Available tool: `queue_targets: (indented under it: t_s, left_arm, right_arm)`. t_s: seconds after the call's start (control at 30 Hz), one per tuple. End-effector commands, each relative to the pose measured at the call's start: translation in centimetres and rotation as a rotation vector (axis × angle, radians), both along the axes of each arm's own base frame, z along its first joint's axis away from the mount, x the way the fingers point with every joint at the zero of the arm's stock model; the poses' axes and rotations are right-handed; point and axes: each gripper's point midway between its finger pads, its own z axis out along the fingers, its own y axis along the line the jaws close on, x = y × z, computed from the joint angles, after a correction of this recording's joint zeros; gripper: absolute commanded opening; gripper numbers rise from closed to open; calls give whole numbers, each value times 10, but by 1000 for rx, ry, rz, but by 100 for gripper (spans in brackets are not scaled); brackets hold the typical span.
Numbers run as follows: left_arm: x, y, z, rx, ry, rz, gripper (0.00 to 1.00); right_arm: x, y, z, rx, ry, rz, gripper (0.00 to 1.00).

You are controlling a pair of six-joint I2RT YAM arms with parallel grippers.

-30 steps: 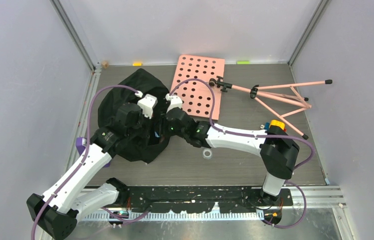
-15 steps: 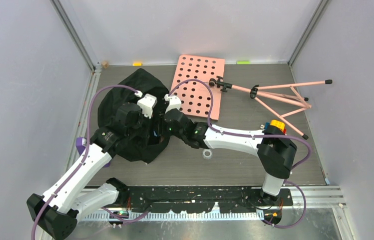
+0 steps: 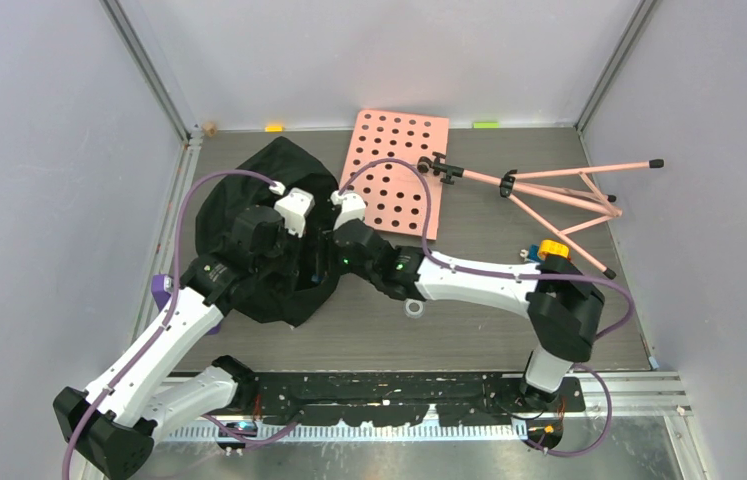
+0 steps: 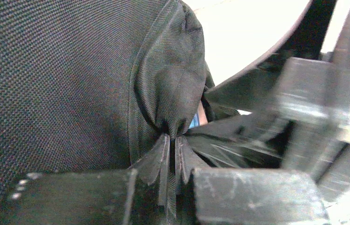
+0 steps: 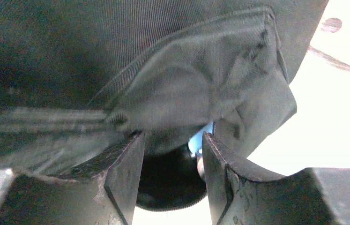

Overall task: Pack the student bag
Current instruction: Pick up the stationery from the center of the board.

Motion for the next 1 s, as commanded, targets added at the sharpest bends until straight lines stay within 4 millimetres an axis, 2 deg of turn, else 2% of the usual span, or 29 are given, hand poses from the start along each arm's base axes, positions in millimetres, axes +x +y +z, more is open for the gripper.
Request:
queue_targets:
  t_s: [0.0,0.03,0.17,0.27,0.3,0.33,0.37,0.5,0.63,0.7,0.97]
  left_arm:
    - [4,3,14,-15,-58,22,0]
    - [4,3,14,-15,-59,23,0]
    - [5,3,12,-9,-52,24,0]
    - [5,3,11,-8,-49,22,0]
    - [5,3,11,-7,-48,22,0]
    - [5,3,11,-7,-48,23,0]
    - [5,3,11,-5,-48,24,0]
    - [6,5,10,0,-49,29,0]
    - [7,5,10,4,-49,31,0]
    - [7,4,9,4,-46,30,0]
    - [7,4,7,7,-39,28,0]
  right_arm:
    - [-18,-23,50,62,-72,22,54]
    - [-21,-34,56,64,-79,11,55]
    - [-22,-89,45,-75,-80,-90,60]
    - [-21,-135,25,-210,-41,-160,62]
    - [-19,-153,11,-264,-7,-185,62]
    - [-19,-161,8,-267,16,-202,62]
    - [-18,-178,-7,-306,64,-221,62]
    - [-22,-218,-43,-389,201,-278,62]
    - [-33,-237,-77,-467,304,-296,62]
    - [-39,-239,-90,-482,347,-290,61]
    - [-47,-222,-120,-490,442,-223,56]
